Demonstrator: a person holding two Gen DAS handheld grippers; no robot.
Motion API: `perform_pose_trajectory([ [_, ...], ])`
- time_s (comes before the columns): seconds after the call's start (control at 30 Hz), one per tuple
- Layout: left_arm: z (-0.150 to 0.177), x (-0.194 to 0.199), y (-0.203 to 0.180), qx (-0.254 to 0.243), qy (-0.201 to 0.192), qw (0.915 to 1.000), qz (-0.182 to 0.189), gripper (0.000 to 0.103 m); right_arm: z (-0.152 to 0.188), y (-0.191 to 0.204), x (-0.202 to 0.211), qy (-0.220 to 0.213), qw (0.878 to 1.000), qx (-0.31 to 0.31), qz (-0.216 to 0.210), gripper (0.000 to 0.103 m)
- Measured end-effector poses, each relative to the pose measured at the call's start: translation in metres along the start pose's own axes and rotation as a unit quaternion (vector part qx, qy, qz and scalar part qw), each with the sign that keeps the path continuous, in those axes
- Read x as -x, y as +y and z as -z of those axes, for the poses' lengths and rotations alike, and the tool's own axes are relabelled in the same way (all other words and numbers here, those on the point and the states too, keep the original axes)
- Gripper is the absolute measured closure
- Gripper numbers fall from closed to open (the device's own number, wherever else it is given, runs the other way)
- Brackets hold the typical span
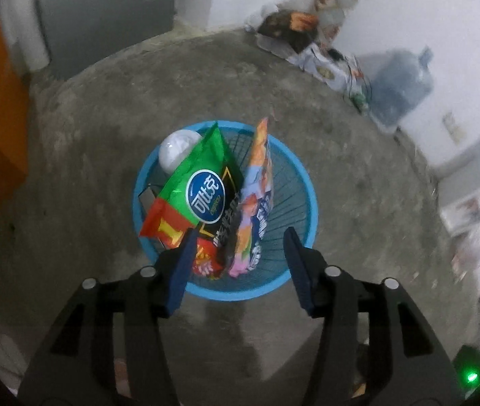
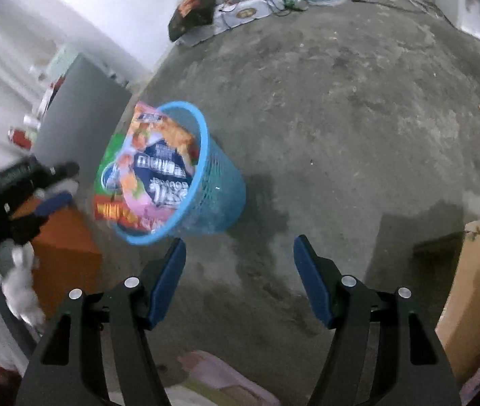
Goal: Collect trash
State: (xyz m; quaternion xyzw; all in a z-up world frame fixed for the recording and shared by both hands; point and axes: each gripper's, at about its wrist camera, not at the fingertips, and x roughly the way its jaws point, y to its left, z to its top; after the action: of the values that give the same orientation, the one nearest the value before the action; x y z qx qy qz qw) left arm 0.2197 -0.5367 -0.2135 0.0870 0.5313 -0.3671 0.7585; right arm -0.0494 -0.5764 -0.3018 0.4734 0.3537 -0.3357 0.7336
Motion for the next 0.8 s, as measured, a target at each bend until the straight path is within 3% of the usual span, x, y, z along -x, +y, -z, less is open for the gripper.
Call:
perform_pose_trajectory([
  [0.1,-0.006,0.031,0.005,0.003,-0.020,0.9998,0.007,0.048,-0.001,0.005,0.004,-0.002,1.000,0.000,-0.014,0.038],
  [0.23,-0.016,0.103,0.005,-0.002,-0.067,0.9972,0.034,0.047,-0.002,0.021,0.024,-0.019,0.999,0.019,-0.030,0.038],
  [0.33,-0.006,0.173,0.005,-0.018,-0.103,0.9925,0.064,0.043,-0.002,0.042,0.055,-0.051,0.997,0.048,-0.046,0.038],
  [0.43,0.018,0.242,0.013,-0.035,-0.139,0.9875,0.066,0.033,0.002,0.069,0.093,-0.098,0.988,0.101,-0.063,0.038],
  [0.53,0.048,0.301,0.026,-0.036,-0.170,0.9840,0.042,0.020,0.009,0.099,0.136,-0.146,0.974,0.151,-0.087,0.035],
  [0.63,0.076,0.352,0.039,-0.024,-0.191,0.9813,-0.006,0.015,0.026,0.131,0.185,-0.202,0.951,0.203,-0.116,0.022],
  [0.7,0.100,0.387,0.055,0.006,-0.219,0.9750,-0.036,0.011,0.039,0.148,0.211,-0.230,0.938,0.227,-0.121,0.008],
  [0.8,0.130,0.420,0.075,0.035,-0.243,0.9668,-0.070,0.009,0.066,0.167,0.248,-0.274,0.918,0.256,-0.133,0.006],
])
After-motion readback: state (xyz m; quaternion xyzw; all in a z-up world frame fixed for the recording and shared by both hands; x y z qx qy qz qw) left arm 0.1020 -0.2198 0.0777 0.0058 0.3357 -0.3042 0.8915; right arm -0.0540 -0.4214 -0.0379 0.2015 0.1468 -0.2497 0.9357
